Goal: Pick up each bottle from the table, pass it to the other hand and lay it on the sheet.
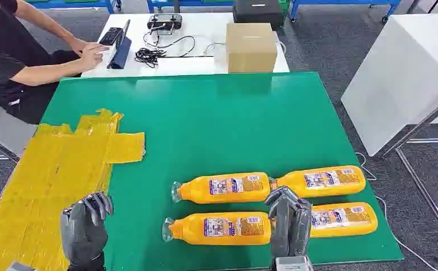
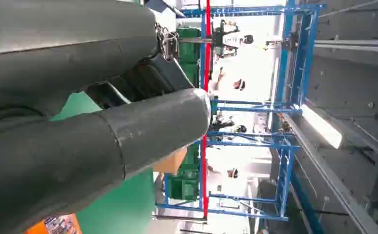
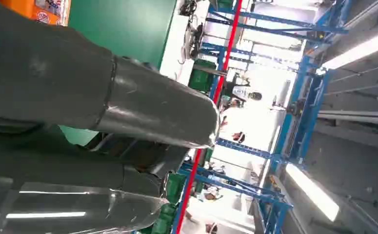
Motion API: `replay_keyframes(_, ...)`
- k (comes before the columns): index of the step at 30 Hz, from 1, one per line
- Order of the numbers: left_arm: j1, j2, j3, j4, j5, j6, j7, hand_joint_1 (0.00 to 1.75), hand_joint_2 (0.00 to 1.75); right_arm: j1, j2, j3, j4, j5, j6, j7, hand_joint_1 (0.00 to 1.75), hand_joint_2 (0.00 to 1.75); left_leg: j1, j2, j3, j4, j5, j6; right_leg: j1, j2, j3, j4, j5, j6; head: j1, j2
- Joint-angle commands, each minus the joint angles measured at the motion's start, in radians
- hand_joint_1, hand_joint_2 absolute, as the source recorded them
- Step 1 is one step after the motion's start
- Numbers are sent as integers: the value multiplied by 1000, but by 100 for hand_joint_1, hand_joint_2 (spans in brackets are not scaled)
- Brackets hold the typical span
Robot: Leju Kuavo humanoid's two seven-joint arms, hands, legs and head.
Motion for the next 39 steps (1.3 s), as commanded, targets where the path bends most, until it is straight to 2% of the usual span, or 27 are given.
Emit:
replay_keyframes(1,-244,38,-107,170,-96,8,-33,175,0,-139,-7,-135,195,-54,283,-155,175,0,1,-6,0,-3,5,0,1,-7,0,-5,4,1,0,0)
replay_keyframes(2,-240,38,-103,171,-99,18,-33,175,0,-136,1,-133,190,-41,289,-155,175,0,0,-3,-1,-2,3,0,0,-3,-10,-2,3,0,0,0)
replay_keyframes(3,-227,32,-95,174,-100,24,-33,28,0,-128,18,-138,187,-17,290,-155,175,0,1,-1,-1,-2,4,0,0,-2,-10,-3,4,0,0,0)
replay_keyframes(4,-215,33,-99,165,-113,33,-33,0,0,-121,30,-133,176,18,284,-153,157,0,0,0,-1,-2,4,0,0,0,-9,-3,4,0,0,0)
replay_keyframes(5,-210,27,-90,172,-117,30,-33,0,0,-119,41,-134,170,50,270,-139,3,0,0,2,1,-2,1,0,0,1,-5,-2,2,0,0,0)
replay_keyframes(8,-194,14,-73,163,-107,33,-33,0,0,-129,35,-100,189,205,213,-31,0,0,0,1,0,-1,2,1,1,0,1,-2,4,-1,0,0)
replay_keyframes(20,-186,8,-56,162,-90,30,-33,0,0,-132,22,-81,188,199,225,-19,0,0,1,1,-2,-1,3,1,1,0,-1,-2,4,-1,0,0)
replay_keyframes(21,-182,8,-48,161,-71,18,-33,0,0,-136,10,-64,188,218,234,6,0,175,1,2,-2,-1,3,1,1,1,-1,-2,5,-1,0,0)
replay_keyframes(22,-182,6,-33,159,-69,16,-33,0,0,-150,-19,-28,194,245,284,83,0,175,0,2,-2,-1,2,2,0,1,-1,-1,4,-1,0,0)
replay_keyframes(27,-184,-6,7,180,-72,-23,-33,0,0,-197,-91,68,250,385,363,228,0,175,1,4,-1,-2,2,1,1,3,0,-3,5,-1,0,0)
replay_keyframes(39,-154,-15,51,173,-65,-18,-33,0,0,-170,-173,148,181,410,424,281,0,175,1,2,-2,-1,2,1,1,1,0,-3,4,-1,0,0)
